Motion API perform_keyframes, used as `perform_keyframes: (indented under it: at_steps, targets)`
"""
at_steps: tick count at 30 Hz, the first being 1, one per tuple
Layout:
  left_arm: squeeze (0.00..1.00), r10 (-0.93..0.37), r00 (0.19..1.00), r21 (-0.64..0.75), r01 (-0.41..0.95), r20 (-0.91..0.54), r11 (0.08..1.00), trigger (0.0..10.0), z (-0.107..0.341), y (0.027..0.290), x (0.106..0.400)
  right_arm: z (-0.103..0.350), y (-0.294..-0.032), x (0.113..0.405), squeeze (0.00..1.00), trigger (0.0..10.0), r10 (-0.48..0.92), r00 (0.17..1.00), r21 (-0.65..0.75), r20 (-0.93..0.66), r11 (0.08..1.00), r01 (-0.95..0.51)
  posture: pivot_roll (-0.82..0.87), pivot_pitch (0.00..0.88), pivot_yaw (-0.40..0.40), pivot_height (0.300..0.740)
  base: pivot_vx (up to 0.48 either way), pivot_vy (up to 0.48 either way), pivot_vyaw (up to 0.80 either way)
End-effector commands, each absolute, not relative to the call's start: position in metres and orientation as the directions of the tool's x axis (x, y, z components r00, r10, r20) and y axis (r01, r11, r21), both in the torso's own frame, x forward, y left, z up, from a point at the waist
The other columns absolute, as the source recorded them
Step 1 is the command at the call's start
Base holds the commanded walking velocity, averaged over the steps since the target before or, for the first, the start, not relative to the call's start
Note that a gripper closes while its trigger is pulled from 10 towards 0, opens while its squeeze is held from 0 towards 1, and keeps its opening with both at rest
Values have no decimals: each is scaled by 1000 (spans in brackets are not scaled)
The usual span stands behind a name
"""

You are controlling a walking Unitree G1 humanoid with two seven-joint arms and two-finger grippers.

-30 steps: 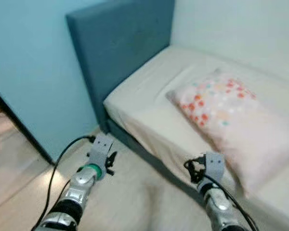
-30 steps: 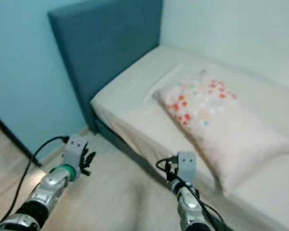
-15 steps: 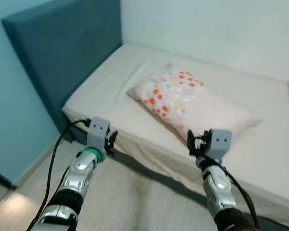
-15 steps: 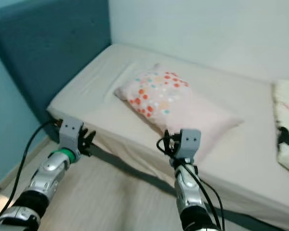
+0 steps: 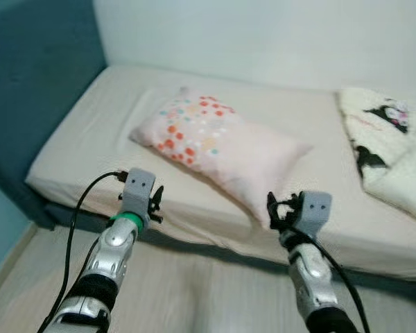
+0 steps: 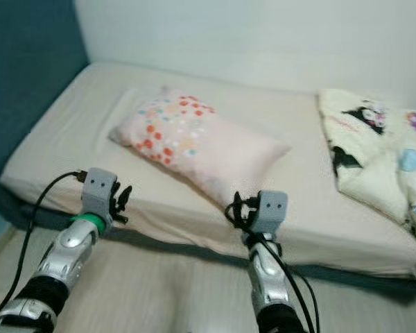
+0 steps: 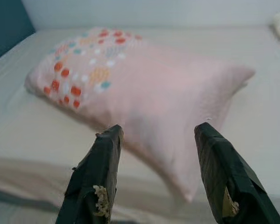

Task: Clean up the room

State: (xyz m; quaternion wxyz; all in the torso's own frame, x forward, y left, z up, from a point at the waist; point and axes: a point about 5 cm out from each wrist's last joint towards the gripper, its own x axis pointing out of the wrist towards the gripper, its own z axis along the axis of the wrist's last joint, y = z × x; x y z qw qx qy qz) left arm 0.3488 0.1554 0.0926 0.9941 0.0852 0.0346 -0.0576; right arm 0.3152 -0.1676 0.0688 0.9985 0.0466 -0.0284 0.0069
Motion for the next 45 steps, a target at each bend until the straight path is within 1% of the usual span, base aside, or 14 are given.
perform_keyframes:
  at_steps: [1,15,26,34,45]
  targets:
    - [0,-85,993,166,99,-88,981,10000,89,155,348,70,-168,316,0,10000,4,998,93,61,996,-10,-5,58,46,740,480,0,0]
    - [0,-86,993,174,99,-83,980,10000,89,153,348,71,-168,316,0,10000,9,998,97,57,995,-15,-6,63,42,740,480,0,0]
    - [0,-102,991,170,116,-90,978,10000,88,148,348,71,-168,315,0,10000,11,999,96,50,995,-16,-10,67,39,740,477,0,-800]
    - [0,-147,984,173,164,-105,971,10000,86,143,347,71,-169,315,0,10000,8,999,82,49,997,-12,-11,71,39,740,0,0,0]
    - [0,-144,982,163,163,-124,973,10000,82,143,346,70,-166,315,0,10000,12,999,56,37,998,-14,-7,73,37,740,0,0,0]
